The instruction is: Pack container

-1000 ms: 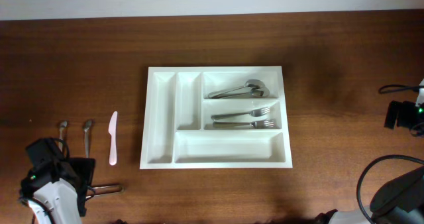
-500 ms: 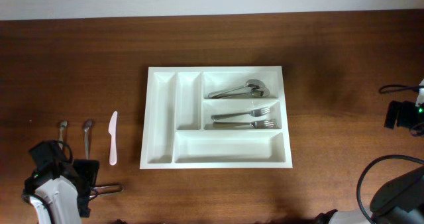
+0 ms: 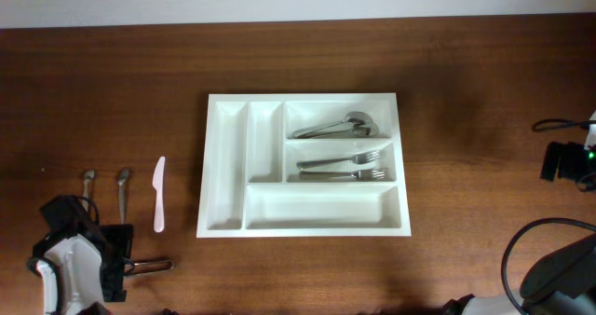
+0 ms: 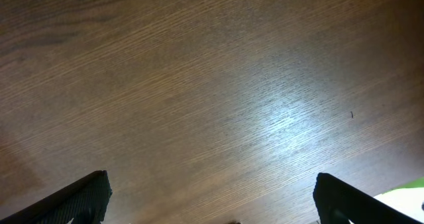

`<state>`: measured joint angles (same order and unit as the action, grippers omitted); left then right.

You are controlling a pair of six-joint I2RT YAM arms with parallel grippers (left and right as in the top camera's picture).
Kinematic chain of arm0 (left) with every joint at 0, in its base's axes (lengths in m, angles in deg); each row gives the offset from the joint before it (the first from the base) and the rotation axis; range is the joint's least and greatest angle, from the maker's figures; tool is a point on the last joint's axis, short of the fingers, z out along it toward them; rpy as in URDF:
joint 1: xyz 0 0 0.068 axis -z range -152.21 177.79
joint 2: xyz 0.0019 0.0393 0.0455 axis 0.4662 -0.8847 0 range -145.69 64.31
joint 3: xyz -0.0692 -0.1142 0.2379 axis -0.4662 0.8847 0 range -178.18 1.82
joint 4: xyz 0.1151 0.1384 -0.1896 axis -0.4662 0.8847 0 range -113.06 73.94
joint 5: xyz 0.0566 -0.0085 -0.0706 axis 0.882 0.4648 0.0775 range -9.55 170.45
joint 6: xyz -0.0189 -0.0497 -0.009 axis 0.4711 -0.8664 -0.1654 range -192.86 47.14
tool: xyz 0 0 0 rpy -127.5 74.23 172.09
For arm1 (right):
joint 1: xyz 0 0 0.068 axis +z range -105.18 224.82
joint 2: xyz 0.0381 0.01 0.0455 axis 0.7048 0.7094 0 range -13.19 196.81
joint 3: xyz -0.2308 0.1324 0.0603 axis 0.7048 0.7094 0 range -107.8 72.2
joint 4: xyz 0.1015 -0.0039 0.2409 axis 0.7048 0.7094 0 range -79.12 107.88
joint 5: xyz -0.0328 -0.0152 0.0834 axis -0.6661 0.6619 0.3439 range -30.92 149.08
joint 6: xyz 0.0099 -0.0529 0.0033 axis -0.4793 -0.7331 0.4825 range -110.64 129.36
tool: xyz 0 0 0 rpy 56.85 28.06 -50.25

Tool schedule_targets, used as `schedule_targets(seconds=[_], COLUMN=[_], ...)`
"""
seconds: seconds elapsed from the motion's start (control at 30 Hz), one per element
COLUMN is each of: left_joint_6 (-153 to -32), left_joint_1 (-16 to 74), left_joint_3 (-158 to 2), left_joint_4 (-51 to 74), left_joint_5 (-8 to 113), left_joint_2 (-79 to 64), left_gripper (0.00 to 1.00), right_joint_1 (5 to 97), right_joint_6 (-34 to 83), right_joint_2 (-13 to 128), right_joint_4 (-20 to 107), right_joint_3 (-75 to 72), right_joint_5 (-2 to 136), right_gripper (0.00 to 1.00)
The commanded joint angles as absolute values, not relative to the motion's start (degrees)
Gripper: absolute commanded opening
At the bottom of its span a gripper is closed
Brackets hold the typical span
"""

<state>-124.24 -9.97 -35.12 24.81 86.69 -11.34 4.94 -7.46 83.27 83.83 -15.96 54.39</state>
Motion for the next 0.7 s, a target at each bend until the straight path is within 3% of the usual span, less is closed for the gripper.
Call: schedule_targets(seconds=[0.0, 0.67], left_joint_6=[-124.57, -125.92], left_joint_1=[-10.25, -10.25], left_joint_3=[-34.73, -32.85], left_joint_4=[24.68, 22.13], left_joint_5=[87.56, 87.32], left_joint_2=[-13.00, -13.46], left_gripper=[0.99, 0.99], right_joint_1=[5.03, 5.03], right_joint_6=[-7.76, -7.76], right_joint_2=[82.00, 82.00], right_joint_4=[83.66, 83.66], right_joint_3=[-15.88, -15.88], right_joint_5=[54.50, 54.50], right_gripper=[0.99, 0.99])
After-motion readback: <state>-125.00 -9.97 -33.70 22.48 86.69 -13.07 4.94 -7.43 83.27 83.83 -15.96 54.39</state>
